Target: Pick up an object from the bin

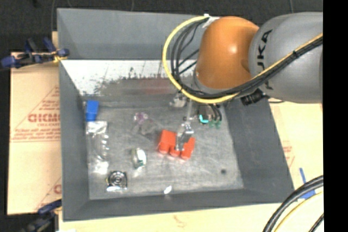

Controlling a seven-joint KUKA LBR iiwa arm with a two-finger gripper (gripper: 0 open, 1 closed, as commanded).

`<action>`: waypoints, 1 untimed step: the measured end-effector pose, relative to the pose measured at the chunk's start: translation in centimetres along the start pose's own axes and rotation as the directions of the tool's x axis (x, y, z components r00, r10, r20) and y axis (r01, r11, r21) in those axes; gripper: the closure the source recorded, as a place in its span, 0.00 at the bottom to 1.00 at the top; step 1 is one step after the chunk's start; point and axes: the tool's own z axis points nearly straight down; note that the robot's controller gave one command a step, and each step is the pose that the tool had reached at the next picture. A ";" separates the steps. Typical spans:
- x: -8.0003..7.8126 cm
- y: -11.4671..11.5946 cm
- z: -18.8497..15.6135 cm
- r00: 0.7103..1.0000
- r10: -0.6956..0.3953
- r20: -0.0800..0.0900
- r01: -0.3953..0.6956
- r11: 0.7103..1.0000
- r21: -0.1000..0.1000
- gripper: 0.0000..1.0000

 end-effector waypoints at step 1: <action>-0.2 0.0 -0.4 1.000 0.001 0.008 -0.001 1.000 -0.001 1.00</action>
Offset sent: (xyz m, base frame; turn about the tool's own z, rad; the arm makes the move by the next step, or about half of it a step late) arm 0.0000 0.0000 0.0000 0.0000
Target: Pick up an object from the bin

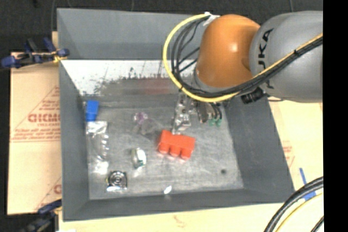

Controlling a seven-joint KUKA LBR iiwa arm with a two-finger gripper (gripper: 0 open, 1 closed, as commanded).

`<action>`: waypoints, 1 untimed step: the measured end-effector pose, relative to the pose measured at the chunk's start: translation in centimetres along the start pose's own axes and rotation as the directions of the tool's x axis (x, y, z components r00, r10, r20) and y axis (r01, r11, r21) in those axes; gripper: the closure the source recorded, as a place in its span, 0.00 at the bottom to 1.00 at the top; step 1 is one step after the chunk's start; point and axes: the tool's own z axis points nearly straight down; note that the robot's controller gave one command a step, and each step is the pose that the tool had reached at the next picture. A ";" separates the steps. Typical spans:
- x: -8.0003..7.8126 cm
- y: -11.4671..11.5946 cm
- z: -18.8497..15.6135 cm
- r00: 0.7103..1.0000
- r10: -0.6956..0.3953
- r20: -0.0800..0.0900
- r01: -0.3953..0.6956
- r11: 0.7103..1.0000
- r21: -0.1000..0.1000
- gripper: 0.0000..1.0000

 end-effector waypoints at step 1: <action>1.2 -3.3 8.2 0.986 0.164 -0.002 -0.164 0.986 0.000 1.00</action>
Offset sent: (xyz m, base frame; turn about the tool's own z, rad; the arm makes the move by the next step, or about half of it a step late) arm -0.0117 -0.0318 -0.0810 0.1648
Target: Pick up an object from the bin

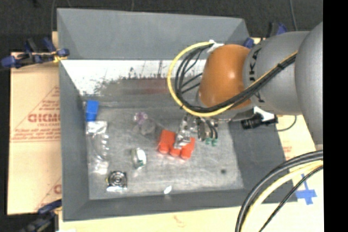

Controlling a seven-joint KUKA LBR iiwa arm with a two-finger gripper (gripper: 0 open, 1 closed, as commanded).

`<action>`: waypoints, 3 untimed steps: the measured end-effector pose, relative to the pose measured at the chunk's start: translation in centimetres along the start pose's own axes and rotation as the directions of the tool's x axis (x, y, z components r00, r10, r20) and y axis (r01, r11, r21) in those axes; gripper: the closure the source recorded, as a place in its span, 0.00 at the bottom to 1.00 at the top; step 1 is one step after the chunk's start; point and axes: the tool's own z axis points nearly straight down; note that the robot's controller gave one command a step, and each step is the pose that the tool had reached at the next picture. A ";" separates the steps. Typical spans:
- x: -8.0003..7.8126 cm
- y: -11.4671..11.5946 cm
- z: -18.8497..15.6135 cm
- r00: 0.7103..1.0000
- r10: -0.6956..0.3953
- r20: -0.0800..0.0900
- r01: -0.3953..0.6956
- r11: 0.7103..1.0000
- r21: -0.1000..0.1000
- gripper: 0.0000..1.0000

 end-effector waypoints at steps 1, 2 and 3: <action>0.0 0.1 -0.2 1.000 -0.002 0.001 0.002 1.000 0.000 0.00; -1.7 -0.1 3.9 1.000 -0.030 0.006 0.030 1.000 0.003 0.00; -2.1 0.0 3.3 0.999 -0.028 0.021 0.028 1.000 0.000 1.00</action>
Offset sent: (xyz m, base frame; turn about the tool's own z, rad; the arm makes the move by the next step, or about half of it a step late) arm 0.0000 0.0000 0.0000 0.0000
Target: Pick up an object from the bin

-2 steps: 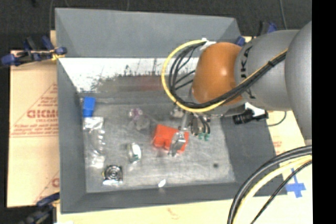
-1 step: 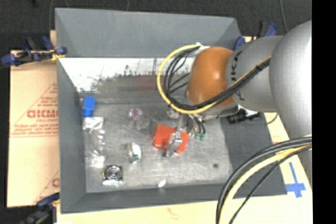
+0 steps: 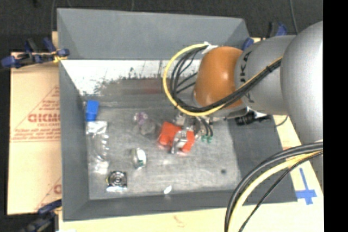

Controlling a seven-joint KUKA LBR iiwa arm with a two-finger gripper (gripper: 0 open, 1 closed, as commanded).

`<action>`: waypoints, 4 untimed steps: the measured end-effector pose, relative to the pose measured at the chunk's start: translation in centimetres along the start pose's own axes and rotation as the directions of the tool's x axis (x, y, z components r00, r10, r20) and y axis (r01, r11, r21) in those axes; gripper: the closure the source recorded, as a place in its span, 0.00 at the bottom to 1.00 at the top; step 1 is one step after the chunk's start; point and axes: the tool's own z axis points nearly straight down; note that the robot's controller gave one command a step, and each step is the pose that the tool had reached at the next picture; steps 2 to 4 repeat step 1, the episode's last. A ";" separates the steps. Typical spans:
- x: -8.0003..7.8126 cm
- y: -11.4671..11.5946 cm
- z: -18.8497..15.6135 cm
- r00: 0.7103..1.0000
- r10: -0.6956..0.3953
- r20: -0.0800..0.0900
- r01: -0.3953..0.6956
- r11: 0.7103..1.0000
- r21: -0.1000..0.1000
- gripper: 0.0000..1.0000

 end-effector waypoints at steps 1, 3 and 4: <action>-0.5 0.2 -12.9 0.996 -0.087 -0.010 0.087 0.996 0.002 1.00; -0.5 0.2 -12.9 0.996 -0.087 -0.010 0.087 0.996 0.002 1.00; -0.5 0.2 -12.9 0.996 -0.087 -0.010 0.087 0.996 0.002 1.00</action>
Offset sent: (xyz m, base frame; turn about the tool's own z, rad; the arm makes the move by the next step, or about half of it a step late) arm -0.0001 0.0029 0.1229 -0.0888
